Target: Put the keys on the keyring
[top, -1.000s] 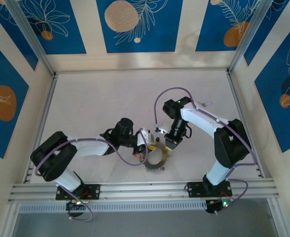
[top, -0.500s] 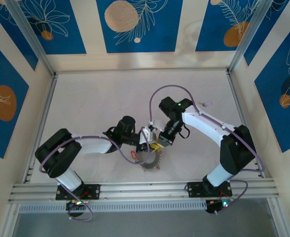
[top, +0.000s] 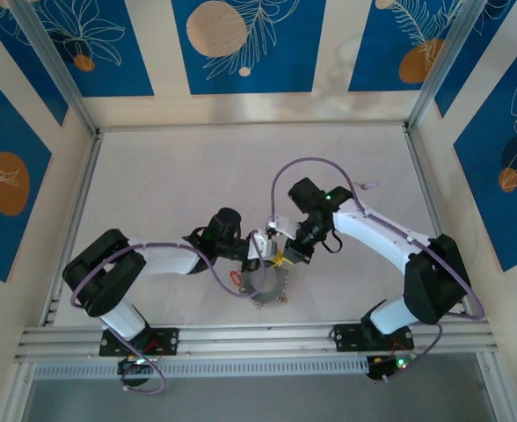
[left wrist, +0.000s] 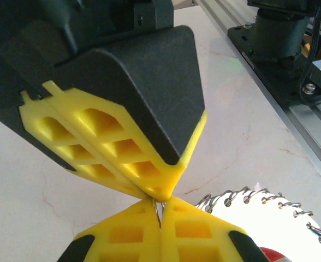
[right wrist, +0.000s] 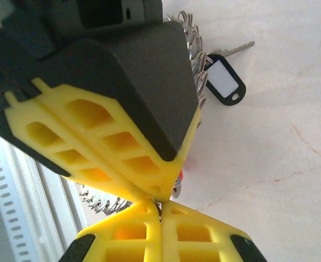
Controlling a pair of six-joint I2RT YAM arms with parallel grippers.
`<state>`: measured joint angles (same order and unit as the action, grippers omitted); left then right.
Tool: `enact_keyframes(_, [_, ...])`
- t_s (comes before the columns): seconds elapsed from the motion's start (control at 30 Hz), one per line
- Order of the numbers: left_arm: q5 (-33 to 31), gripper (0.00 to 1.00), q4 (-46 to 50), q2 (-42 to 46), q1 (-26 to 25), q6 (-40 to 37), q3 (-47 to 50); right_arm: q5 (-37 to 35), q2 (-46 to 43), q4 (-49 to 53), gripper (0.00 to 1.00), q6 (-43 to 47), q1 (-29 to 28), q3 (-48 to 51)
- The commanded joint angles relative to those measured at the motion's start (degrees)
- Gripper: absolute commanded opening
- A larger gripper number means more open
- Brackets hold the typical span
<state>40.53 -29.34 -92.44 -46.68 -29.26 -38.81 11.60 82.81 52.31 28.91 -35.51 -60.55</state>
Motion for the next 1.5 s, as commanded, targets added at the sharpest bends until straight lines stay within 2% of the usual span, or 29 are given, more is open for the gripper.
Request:
enact_keyframes(0.0, [3.21,0.00,-1.56,1.80,1.48,2.97,0.27,2.72,-5.45,-6.77,0.01,11.54,-1.03,5.55])
enact_keyframes(0.07, [3.71,0.00,-2.23,2.38,1.76,3.29,0.77,4.51,-8.56,-11.13,0.12,12.73,-0.26,9.07])
enact_keyframes(0.17, [5.19,0.00,-3.83,3.27,2.31,4.36,1.39,9.76,-13.21,-17.75,0.19,13.62,1.93,14.00])
enact_keyframes(0.33, [6.40,0.00,-4.31,4.94,2.70,5.07,1.72,17.23,-21.29,-32.40,0.23,11.44,6.11,23.91])
enact_keyframes(0.47, [6.62,0.00,-4.90,6.02,3.09,5.67,2.27,20.22,-26.46,-43.39,0.25,8.37,8.69,31.19])
enact_keyframes(0.7, [9.01,0.00,-5.89,6.81,3.28,6.32,2.52,21.15,-26.38,-52.34,0.26,10.34,9.90,33.99])
enact_keyframes(0.87, [10.09,0.00,-5.53,7.79,3.27,6.32,2.62,24.59,-26.12,-52.59,0.24,12.56,10.75,34.59])
enact_keyframes(1.47, [9.61,0.00,-7.24,9.12,3.26,7.20,3.32,27.25,-24.98,-49.06,0.27,17.71,8.55,34.81])
